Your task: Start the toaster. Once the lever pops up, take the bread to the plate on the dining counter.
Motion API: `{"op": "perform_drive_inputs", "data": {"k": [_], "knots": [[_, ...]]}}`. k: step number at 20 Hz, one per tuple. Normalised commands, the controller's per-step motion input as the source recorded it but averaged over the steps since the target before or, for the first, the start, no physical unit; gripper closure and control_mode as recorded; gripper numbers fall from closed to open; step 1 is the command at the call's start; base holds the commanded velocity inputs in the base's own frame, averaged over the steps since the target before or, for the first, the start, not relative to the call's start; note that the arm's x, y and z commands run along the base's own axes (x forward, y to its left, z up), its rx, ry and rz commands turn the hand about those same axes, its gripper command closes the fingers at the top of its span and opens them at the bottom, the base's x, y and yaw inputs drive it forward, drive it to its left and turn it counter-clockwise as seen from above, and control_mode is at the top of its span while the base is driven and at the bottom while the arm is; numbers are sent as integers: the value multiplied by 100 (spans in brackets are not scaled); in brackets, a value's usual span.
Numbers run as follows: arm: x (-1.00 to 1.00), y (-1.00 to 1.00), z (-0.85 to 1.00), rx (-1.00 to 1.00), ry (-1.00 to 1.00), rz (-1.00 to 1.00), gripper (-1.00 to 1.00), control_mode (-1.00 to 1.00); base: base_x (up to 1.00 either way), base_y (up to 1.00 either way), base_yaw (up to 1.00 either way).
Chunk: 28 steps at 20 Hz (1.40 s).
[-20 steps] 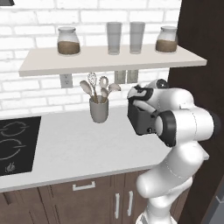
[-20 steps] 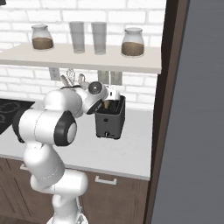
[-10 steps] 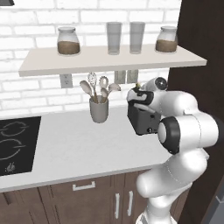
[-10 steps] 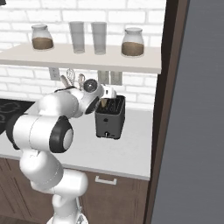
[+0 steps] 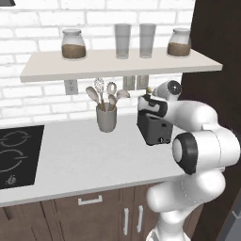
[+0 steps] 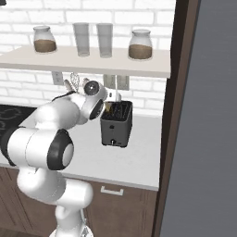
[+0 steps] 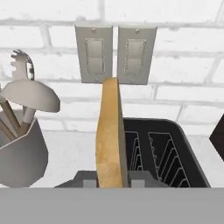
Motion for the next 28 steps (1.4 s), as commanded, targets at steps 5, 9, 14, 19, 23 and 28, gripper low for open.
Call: {"op": "perform_drive_inputs", "data": {"k": [5,9,14,19,23,28], "knots": [[-64,0,17,0,0,0,100,-100,0,0,0],[-82,0,33,3,0,0,100,-100,0,0,0],[-91,0,45,5,0,0,100,-100,0,0,0],[-100,0,35,2,0,0,100,-100,0,0,0],[-100,0,40,0,0,0,100,-100,0,0,0],[-100,5,46,0,0,0,100,-100,0,0,0]]}}
